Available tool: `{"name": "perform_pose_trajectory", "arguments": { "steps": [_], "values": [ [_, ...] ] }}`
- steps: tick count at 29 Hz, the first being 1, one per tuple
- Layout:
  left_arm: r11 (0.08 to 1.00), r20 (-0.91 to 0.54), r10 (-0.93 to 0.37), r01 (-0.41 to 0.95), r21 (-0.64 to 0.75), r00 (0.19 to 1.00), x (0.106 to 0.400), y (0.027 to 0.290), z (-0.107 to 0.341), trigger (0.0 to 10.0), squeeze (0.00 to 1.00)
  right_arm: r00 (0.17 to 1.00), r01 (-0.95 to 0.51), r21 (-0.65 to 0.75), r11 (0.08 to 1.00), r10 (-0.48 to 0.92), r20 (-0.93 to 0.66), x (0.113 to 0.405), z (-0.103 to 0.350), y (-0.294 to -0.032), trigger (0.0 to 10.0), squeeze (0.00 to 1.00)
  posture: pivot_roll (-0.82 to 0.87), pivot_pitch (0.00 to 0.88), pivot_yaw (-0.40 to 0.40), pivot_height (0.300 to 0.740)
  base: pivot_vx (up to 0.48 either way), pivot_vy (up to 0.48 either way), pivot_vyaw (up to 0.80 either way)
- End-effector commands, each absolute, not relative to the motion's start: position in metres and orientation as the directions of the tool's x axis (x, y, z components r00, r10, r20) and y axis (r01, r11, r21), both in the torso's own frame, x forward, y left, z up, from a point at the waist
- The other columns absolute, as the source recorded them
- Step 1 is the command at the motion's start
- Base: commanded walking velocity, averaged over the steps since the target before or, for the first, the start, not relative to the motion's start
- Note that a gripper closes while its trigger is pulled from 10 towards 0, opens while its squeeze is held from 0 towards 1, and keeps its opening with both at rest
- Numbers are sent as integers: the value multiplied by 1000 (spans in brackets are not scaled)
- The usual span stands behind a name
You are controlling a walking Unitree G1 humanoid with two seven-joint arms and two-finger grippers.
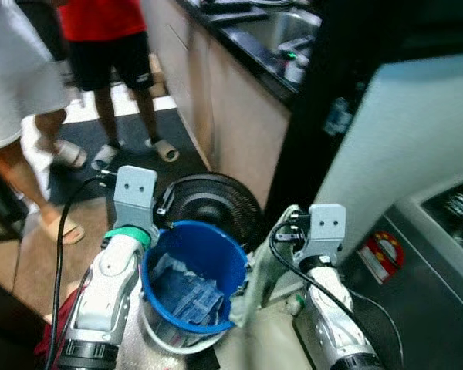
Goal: Clothes washing
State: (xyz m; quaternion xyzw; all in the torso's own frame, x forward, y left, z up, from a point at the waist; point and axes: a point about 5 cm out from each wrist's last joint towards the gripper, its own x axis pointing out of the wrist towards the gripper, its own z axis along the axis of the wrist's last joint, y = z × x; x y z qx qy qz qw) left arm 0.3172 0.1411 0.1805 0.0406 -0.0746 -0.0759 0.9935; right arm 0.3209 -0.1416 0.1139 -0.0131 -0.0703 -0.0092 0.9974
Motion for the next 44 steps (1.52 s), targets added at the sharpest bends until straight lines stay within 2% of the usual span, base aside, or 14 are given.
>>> {"name": "perform_pose_trajectory", "arguments": {
  "steps": [1,38,42,43,44],
  "values": [
    [987,121,-144,133,91,982,316,145,175,10000,0,992,11,-24,1000,-8,122,319,110,-137,10000,0,74,0,29,740,0,0,-800],
    [986,115,-150,139,96,982,315,145,175,10000,0,992,8,-23,1000,-5,124,318,114,-135,10000,0,73,0,35,740,0,0,-800],
    [977,177,-171,143,160,969,316,145,189,10000,0,988,12,-8,1000,-11,155,319,121,-136,10000,0,74,0,39,740,0,0,-800],
    [966,274,-193,133,222,942,317,146,212,10000,0,975,8,28,1000,-14,221,320,136,-138,10000,0,81,0,42,740,0,0,-800],
    [966,274,-193,133,222,942,317,146,212,10000,0,975,8,28,1000,-14,221,320,136,-138,10000,0,81,0,42,740,0,0,-800]
  ]
}}
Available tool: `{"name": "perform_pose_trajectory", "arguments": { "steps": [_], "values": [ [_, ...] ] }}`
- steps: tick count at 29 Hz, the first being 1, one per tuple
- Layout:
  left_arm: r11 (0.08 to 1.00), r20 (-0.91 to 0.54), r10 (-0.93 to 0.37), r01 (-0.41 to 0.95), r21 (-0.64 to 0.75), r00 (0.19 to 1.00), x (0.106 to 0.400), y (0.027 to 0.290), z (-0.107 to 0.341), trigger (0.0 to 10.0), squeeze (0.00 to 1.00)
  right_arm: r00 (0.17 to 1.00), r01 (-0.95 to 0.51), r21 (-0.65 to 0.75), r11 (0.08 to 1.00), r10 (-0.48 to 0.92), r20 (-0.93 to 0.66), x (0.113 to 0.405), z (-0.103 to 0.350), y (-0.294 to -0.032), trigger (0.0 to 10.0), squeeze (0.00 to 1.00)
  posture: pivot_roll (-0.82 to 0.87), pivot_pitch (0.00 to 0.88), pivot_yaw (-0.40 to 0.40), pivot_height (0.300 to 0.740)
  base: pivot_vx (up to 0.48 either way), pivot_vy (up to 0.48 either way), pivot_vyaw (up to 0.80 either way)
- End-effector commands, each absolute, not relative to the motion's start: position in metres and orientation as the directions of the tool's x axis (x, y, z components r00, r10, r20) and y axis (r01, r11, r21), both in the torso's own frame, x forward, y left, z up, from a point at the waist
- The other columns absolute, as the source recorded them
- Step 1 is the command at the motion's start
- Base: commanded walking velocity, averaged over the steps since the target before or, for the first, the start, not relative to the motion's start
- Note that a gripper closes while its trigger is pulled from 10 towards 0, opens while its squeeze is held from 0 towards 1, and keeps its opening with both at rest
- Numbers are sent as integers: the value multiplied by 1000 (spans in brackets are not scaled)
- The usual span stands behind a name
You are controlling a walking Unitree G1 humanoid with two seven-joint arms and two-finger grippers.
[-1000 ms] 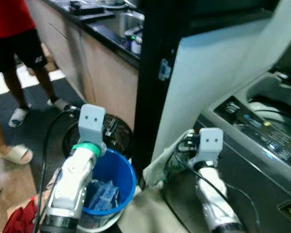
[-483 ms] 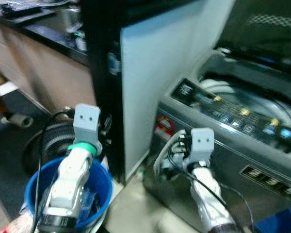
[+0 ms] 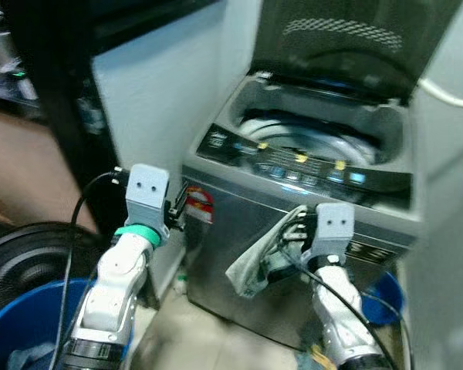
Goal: Clothes washing
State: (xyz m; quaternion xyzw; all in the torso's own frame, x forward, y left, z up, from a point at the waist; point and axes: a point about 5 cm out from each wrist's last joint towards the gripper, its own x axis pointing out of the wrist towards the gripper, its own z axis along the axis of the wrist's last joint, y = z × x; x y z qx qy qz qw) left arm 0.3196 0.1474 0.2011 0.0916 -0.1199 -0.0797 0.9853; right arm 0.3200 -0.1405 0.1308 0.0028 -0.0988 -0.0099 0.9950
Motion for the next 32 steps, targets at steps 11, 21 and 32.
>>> {"name": "perform_pose_trajectory", "arguments": {
  "steps": [11,21,32],
  "values": [
    [976,484,-188,109,186,855,323,156,294,10000,0,730,-175,-35,984,153,666,314,276,-112,10000,0,93,0,63,740,0,0,-800],
    [995,376,-94,71,73,922,321,152,258,10000,0,737,-344,-103,933,336,586,307,254,-81,10000,0,107,0,46,740,0,0,-320],
    [995,400,-44,6,96,916,321,150,260,10000,0,754,-398,-86,914,378,537,304,246,-74,10000,0,106,0,37,740,436,0,0]
  ]
}}
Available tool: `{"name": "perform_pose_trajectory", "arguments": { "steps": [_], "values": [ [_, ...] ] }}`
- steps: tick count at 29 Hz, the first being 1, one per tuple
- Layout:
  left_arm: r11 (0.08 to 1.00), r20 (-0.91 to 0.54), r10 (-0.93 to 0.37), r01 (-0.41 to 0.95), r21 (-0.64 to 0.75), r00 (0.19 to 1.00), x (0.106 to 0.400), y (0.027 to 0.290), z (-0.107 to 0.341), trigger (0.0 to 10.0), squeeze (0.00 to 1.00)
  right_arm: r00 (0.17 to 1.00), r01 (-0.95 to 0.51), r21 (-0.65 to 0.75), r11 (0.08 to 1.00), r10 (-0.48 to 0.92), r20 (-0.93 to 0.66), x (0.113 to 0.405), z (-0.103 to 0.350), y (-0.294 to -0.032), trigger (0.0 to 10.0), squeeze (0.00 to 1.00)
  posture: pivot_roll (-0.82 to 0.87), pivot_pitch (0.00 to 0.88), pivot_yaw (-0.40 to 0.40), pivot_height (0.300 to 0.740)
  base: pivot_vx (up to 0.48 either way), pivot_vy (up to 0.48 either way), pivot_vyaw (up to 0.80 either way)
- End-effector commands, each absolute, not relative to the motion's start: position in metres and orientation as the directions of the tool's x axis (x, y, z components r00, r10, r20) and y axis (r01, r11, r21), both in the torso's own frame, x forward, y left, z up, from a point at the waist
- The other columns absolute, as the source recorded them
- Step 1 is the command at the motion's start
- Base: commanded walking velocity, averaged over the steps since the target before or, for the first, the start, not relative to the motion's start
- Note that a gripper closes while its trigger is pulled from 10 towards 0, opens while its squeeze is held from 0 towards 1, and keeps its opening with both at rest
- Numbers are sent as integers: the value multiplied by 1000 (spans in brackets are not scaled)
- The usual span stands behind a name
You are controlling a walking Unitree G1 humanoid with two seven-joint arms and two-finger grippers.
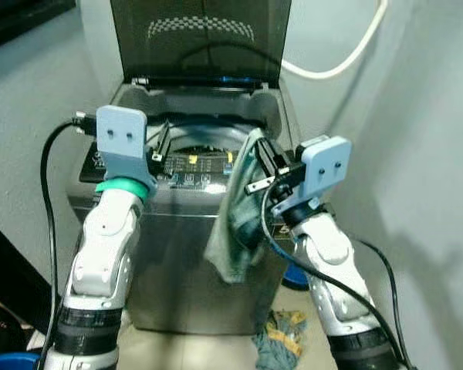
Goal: Clothes washing
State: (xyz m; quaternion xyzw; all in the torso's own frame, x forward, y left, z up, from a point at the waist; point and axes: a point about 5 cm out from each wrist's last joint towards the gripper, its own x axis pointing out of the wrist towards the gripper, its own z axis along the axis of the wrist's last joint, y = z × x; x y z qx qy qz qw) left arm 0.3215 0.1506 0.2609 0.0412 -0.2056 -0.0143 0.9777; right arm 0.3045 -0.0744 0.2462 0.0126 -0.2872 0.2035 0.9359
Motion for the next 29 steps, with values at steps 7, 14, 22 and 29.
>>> {"name": "perform_pose_trajectory", "arguments": {
  "steps": [7,14,22,29],
  "values": [
    [995,404,-50,9,103,913,320,146,260,10000,0,761,-397,-75,915,374,530,304,244,-76,10000,0,103,0,39,740,480,0,0],
    [994,395,-55,13,109,917,321,144,258,10000,0,767,-386,-75,919,365,527,305,243,-78,10000,0,103,0,39,740,435,0,0],
    [993,371,-96,60,106,924,322,139,256,10000,0,776,-366,-75,928,348,526,306,243,-82,10000,0,96,0,43,740,0,0,0],
    [992,374,-109,75,106,921,321,137,256,10000,0,778,-362,-76,929,347,524,305,242,-83,10000,0,95,0,43,740,0,0,0]
  ]
}}
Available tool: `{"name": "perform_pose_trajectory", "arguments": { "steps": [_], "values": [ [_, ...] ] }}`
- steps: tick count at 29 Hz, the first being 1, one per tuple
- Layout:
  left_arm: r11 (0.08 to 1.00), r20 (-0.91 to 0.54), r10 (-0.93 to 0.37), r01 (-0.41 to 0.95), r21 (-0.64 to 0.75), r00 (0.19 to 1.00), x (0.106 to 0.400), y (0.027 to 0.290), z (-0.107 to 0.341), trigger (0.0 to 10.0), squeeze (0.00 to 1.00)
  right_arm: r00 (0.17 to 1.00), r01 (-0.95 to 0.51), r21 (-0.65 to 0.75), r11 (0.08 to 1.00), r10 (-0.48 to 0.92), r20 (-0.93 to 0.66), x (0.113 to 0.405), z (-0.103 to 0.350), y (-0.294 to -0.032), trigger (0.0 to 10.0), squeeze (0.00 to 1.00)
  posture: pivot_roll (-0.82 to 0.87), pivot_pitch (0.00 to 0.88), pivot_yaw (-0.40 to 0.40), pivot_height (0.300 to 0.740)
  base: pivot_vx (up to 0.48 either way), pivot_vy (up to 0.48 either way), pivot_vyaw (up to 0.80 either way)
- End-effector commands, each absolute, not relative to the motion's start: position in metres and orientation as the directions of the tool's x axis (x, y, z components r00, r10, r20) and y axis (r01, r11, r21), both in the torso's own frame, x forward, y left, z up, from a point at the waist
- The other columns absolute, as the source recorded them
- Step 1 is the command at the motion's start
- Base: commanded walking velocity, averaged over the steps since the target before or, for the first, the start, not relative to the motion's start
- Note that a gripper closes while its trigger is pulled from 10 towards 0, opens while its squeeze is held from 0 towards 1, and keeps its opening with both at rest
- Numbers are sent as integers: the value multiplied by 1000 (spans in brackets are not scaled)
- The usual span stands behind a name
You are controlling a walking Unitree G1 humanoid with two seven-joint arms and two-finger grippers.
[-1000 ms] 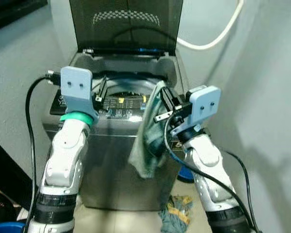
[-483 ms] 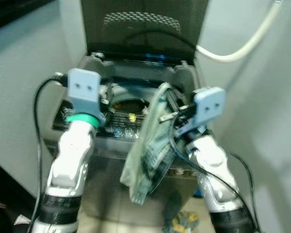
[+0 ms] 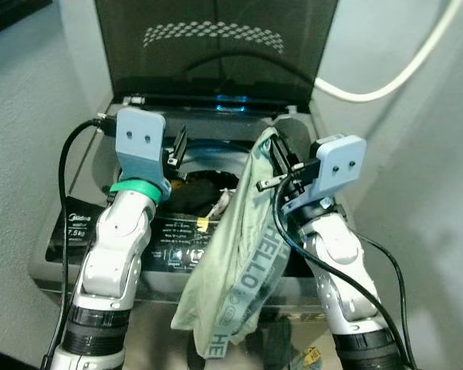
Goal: Clothes washing
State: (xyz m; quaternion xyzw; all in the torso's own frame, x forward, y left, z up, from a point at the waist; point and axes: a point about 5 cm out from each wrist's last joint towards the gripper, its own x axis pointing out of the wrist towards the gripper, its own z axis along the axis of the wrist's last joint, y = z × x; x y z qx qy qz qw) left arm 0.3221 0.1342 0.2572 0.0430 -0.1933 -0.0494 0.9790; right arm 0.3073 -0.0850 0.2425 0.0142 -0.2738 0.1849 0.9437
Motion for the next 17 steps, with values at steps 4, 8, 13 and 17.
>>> {"name": "perform_pose_trajectory", "arguments": {
  "steps": [4,8,13,17],
  "values": [
    [991,368,-117,86,101,922,320,135,255,10000,0,782,-359,-76,930,344,521,305,241,-84,10000,0,93,0,42,740,0,0,0],
    [991,364,-117,87,98,924,320,135,254,10000,0,783,-358,-76,931,343,519,305,241,-84,10000,0,93,0,42,740,0,0,0],
    [992,357,-116,87,96,927,320,136,252,10000,0,782,-349,-72,934,333,527,308,245,-84,10000,0,97,0,44,740,0,0,0],
    [981,374,-186,152,120,908,317,129,255,10000,0,722,-369,-107,923,357,593,313,272,-78,10000,0,88,0,58,740,0,0,0]
  ]
}}
